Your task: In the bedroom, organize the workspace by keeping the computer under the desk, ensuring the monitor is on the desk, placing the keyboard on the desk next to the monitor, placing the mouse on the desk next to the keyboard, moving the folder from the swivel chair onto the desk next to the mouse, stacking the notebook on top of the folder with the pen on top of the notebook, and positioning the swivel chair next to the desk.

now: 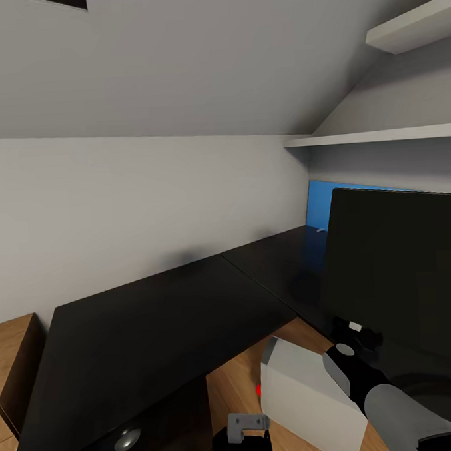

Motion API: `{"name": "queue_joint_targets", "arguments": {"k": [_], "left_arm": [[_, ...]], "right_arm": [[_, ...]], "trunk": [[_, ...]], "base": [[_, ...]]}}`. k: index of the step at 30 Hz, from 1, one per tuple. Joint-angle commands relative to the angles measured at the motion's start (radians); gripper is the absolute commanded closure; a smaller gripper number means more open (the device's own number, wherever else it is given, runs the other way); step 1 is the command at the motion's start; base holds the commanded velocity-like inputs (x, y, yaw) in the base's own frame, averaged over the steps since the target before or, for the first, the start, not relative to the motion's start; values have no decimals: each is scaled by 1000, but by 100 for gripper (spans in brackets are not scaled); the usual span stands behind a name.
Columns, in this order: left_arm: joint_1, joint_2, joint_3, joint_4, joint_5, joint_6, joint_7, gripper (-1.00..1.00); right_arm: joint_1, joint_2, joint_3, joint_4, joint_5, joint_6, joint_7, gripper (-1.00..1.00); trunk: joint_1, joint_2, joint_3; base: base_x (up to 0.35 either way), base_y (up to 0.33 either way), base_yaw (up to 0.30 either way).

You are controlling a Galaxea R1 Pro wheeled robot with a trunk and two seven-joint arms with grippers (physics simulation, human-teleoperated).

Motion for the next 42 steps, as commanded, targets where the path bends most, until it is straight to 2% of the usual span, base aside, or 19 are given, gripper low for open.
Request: {"name": "queue_joint_targets", "arguments": {"k": [1, 24, 25, 42], "left_arm": [[-1, 0, -2, -1, 4, 4, 7, -100], [-1, 0, -2, -1, 4, 4, 7, -100], [-1, 0, -2, -1, 4, 4, 7, -100], [-1, 1, -1, -1, 4, 4, 7, -100]], "right_arm": [[-1, -1, 8, 0, -11, -5, -4, -100], [-1, 0, 8, 0, -11, 16, -6, -100], [-1, 0, 8, 0, -11, 17, -6, 100], [-1, 2, 10, -1, -11, 31, -6, 100]], "trunk": [[0, -1, -1], [0, -1, -1], [0, -1, -1], [0, -1, -1]], "base": [[0, 0, 0], [0, 0, 0], [0, 0, 0], [0, 0, 0]]}}
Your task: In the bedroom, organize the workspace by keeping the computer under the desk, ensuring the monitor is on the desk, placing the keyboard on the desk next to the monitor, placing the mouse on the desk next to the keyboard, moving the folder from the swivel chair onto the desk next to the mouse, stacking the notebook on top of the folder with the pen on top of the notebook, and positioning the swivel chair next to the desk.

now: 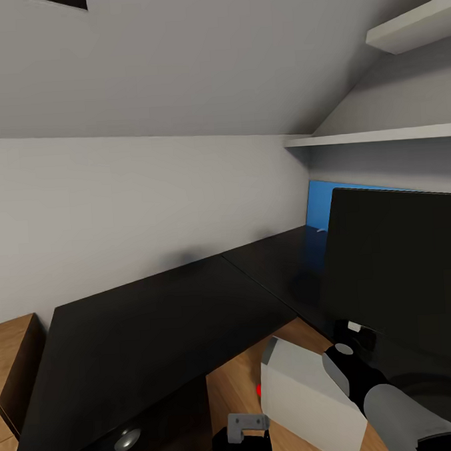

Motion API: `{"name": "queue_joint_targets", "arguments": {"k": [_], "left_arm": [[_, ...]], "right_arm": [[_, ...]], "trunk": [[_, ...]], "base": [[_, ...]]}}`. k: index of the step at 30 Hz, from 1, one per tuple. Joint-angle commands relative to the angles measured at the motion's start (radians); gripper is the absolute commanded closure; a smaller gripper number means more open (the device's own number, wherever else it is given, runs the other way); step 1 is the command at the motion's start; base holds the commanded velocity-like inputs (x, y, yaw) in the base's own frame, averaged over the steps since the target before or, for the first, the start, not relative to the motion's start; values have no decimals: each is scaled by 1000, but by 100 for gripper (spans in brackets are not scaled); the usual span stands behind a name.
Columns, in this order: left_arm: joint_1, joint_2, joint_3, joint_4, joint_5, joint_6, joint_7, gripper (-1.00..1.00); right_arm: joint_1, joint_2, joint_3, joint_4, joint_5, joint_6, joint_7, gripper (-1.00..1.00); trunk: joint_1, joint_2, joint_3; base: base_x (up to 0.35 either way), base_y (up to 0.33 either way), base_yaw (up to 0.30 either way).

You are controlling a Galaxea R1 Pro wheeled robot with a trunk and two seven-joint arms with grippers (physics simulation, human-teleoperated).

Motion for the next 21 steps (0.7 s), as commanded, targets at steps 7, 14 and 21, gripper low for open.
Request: {"name": "queue_joint_targets", "arguments": {"k": [7, 14, 21], "left_arm": [[-1, 0, -1, -1, 3, 4, 7, -100], [-1, 1, -1, -1, 2, 4, 7, -100], [-1, 1, -1, -1, 2, 4, 7, -100]], "right_arm": [[-1, -1, 7, 1, -18, -6, -3, 100], [-1, -1, 8, 1, -16, -6, -2, 100], [-1, -1, 8, 1, -16, -6, -2, 100]], "trunk": [[0, -1, -1], [0, -1, -1], [0, -1, -1]], "base": [[0, 0, 0], [-135, 123, 0], [-46, 42, 0]]}}
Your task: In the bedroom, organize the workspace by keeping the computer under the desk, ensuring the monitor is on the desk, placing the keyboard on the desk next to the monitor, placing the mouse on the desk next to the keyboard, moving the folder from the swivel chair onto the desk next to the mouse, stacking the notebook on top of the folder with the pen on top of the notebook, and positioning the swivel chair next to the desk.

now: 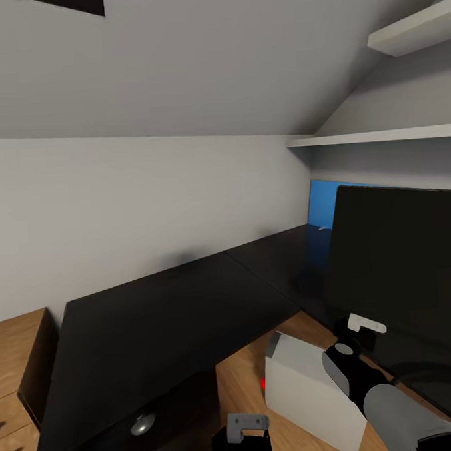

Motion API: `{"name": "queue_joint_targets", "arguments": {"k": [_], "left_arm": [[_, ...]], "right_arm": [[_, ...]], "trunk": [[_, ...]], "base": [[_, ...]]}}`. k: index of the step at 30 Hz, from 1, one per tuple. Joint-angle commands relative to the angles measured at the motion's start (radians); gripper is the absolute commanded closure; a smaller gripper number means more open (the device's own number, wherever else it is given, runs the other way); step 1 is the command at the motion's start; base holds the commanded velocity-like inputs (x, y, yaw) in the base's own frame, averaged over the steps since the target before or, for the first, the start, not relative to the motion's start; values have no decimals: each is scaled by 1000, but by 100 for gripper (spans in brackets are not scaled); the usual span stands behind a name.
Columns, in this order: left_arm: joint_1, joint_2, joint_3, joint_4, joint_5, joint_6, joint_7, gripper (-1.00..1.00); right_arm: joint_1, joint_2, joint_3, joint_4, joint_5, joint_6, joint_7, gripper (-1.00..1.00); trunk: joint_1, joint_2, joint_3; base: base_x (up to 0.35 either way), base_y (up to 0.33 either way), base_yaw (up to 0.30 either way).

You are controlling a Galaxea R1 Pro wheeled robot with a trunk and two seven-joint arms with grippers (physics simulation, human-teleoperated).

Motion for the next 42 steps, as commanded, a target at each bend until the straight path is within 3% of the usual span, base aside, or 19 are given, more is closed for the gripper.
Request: {"name": "queue_joint_targets", "arguments": {"k": [1, 42], "left_arm": [[-1, 0, -2, -1, 4, 4, 7, -100], [-1, -1, -3, -1, 5, 4, 7, -100]], "right_arm": [[-1, -1, 7, 1, -14, -5, -4, 100], [-1, 3, 16, -2, -10, -13, -4, 100]], "trunk": [[0, -1, -1], [0, -1, -1]], "base": [[-51, 53, 0], [-105, 76, 0]]}}
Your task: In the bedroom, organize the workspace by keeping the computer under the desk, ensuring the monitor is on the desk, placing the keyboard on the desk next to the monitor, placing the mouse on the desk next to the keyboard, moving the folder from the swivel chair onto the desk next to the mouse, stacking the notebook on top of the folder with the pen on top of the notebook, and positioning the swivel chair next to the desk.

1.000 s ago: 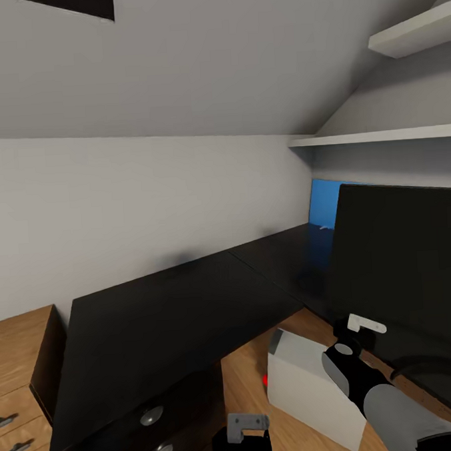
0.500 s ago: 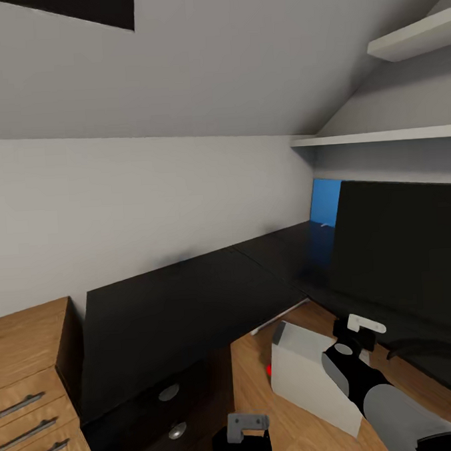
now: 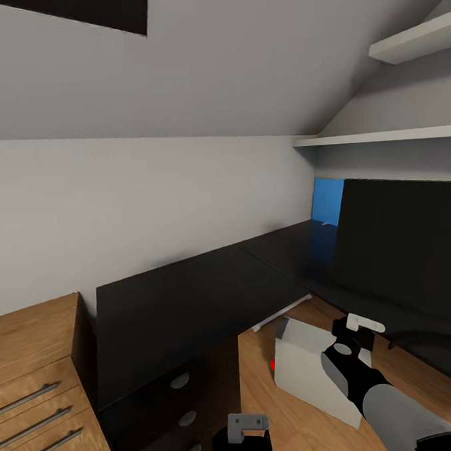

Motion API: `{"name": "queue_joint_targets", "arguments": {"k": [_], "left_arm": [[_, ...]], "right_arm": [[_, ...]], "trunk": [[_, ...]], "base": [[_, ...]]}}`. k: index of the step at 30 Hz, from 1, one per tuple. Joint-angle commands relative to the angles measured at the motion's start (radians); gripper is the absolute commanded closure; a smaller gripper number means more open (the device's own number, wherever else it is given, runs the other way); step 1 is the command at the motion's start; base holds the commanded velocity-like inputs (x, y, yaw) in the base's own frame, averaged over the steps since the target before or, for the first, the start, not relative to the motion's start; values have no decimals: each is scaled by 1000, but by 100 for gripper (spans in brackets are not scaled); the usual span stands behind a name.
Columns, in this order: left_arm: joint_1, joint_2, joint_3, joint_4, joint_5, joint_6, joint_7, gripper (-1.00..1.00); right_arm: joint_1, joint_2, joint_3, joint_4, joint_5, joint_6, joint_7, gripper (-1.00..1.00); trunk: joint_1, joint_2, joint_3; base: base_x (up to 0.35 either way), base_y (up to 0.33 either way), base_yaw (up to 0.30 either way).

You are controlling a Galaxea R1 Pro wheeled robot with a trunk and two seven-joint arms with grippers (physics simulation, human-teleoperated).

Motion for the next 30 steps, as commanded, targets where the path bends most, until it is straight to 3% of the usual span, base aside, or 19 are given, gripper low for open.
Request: {"name": "queue_joint_targets", "arguments": {"k": [1, 10, 15, 20, 24, 29, 30], "left_arm": [[-1, 0, -2, -1, 4, 4, 7, -100], [-1, 0, -2, -1, 4, 4, 5, -100], [-1, 0, -2, -1, 5, 4, 5, -100], [-1, 0, -2, -1, 5, 4, 5, -100], [-1, 0, -1, 1, 5, 4, 4, -100], [-1, 0, -2, 14, 5, 4, 2, -100], [-1, 0, -2, 15, 5, 4, 2, -100]], "right_arm": [[-1, -1, 8, 0, -10, -5, -4, 100], [-1, 16, 11, -1, -7, -7, 1, 100], [0, 36, 55, -9, -4, -11, 1, 100], [5, 42, 74, -86, -4, 3, -1, 100], [39, 44, 76, -209, -5, 84, -2, 100], [191, 43, 76, -541, -8, 292, -1, 100], [204, 43, 76, -568, -9, 316, -1, 100]], "trunk": [[0, -1, -1], [0, -1, -1], [0, -1, -1], [0, -1, -1], [0, -1, -1], [0, -1, -1], [0, -1, -1]], "base": [[-2, 2, 0], [0, 0, 0], [0, 0, 0], [0, 0, 0], [0, 0, 0], [0, 0, 0], [0, 0, 0]]}}
